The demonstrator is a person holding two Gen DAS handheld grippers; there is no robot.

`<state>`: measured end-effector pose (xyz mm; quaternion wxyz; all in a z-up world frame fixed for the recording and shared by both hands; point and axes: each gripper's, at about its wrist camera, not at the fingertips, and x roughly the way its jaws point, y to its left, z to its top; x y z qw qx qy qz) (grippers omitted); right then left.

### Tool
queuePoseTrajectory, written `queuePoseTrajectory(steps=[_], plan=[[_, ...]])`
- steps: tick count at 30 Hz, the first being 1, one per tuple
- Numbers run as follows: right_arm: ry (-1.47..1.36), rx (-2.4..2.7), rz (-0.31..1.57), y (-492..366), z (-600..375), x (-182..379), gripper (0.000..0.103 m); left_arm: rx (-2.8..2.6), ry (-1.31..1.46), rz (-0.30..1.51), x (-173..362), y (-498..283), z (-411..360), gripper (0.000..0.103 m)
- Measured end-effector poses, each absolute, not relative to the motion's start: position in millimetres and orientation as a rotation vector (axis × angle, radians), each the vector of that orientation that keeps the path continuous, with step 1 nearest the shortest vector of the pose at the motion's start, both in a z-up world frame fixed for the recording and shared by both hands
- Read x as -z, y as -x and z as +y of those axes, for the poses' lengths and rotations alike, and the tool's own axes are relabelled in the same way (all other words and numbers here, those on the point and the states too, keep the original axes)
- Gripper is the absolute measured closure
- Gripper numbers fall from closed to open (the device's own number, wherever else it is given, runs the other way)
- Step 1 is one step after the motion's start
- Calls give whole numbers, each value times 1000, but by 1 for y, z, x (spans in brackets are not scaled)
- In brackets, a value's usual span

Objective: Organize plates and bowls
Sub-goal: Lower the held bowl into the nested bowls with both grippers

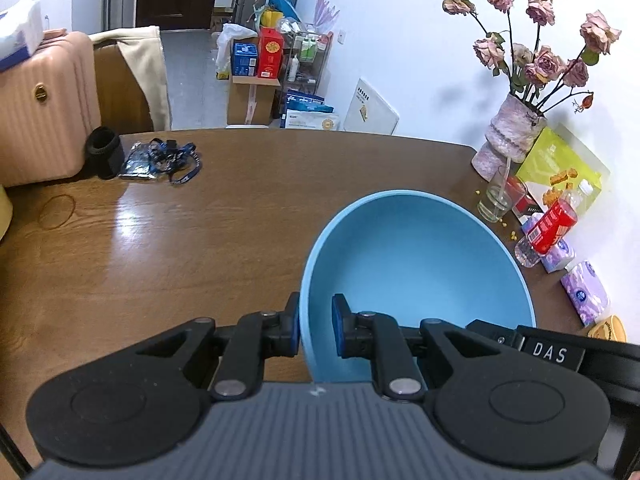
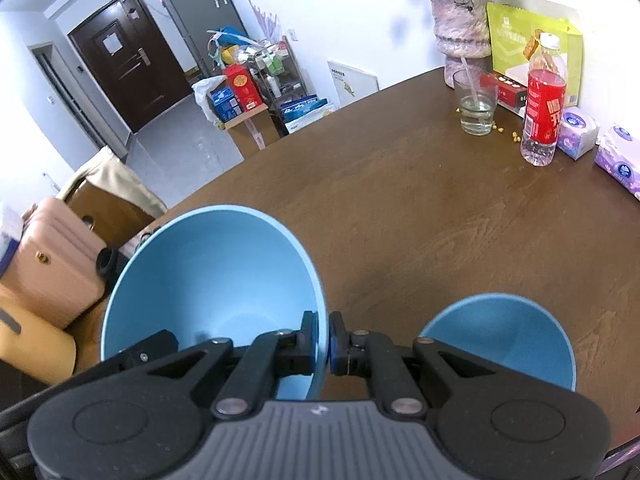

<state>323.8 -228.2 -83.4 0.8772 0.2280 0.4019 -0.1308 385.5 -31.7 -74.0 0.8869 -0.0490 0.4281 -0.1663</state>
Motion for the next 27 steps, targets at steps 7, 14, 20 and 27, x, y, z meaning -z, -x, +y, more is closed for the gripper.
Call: queuePoseTrajectory(steps=[7, 14, 20, 27], plan=[[-457, 228, 876, -298, -220, 95, 97, 309, 84, 889, 78, -352, -27, 87], [-446, 191, 926, -270, -227, 107, 96, 296, 83, 921, 87, -324, -35, 87], [-438, 176, 909, -255, -243, 102, 96, 295, 79, 908, 84, -306, -51, 87], [-431, 159, 895, -243, -261, 97, 96, 288, 72, 899, 80, -296, -71, 87]])
